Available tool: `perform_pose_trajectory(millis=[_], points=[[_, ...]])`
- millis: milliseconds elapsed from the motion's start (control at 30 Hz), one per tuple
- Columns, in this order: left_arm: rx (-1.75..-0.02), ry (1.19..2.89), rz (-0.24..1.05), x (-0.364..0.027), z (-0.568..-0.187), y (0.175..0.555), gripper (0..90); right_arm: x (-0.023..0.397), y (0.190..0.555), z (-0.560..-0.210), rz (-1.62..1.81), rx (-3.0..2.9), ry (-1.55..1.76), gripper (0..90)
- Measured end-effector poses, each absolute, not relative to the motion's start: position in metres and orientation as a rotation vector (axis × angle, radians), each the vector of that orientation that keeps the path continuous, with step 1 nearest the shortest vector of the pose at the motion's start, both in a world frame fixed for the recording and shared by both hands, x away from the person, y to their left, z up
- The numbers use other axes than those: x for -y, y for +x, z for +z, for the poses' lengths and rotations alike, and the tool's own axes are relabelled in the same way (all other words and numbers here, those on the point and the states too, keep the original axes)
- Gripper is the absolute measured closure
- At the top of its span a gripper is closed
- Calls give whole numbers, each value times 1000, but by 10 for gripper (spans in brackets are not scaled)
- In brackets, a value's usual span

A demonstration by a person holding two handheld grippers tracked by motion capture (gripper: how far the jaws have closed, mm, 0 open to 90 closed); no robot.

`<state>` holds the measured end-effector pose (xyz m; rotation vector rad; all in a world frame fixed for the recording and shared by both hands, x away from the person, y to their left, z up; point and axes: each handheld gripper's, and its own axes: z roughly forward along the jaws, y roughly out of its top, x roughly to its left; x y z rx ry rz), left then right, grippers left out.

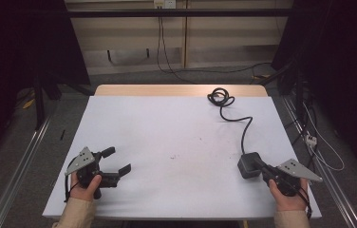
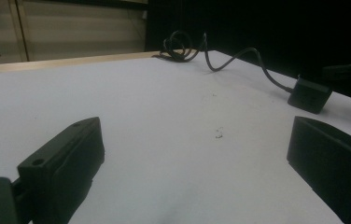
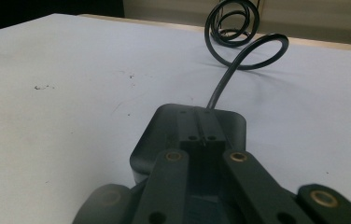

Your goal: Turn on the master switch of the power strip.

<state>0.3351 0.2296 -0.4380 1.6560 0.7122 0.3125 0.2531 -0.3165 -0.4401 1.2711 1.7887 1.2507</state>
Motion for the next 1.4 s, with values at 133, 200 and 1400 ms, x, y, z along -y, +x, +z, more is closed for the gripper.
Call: perform_pose_trajectory(millis=[133, 200, 1400], points=[[-713, 1655, 313, -230, -438, 335, 37, 316, 253, -440, 1249, -1788, 1270, 900], [-714, 1654, 313, -230, -438, 335, 37, 316, 253, -440, 1243, -1787, 1268, 900], [-716, 1653, 316, -231, -438, 334, 37, 311, 252, -439, 1198, -1783, 1262, 900]])
